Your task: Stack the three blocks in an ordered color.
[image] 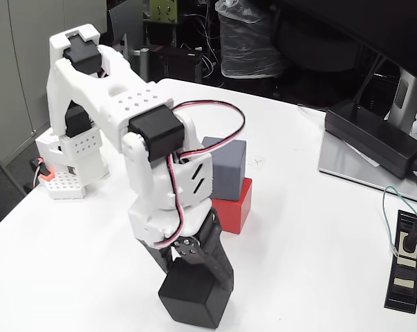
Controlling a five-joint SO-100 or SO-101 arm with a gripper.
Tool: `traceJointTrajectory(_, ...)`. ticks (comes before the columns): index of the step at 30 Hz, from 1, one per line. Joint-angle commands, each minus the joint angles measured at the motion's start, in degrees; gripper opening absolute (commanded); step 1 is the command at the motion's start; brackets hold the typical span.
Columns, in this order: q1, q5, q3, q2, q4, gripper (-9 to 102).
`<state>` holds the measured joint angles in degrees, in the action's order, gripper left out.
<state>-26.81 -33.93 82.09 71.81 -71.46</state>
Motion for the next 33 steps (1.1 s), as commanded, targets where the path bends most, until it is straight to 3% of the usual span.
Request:
traceJointTrajectory(1,0.0,0.5,-0.1,-0.5,0.4,13)
traceJointTrajectory(9,0.4,0.6,-0.4,-0.1,-0.2,-1)
traceJointTrajectory(19,1.1,7.3,-3.2,2.1,-1.1,-1)
traceJointTrajectory(33,10.1,7.9,-13.4,13.3,-17.9,-1)
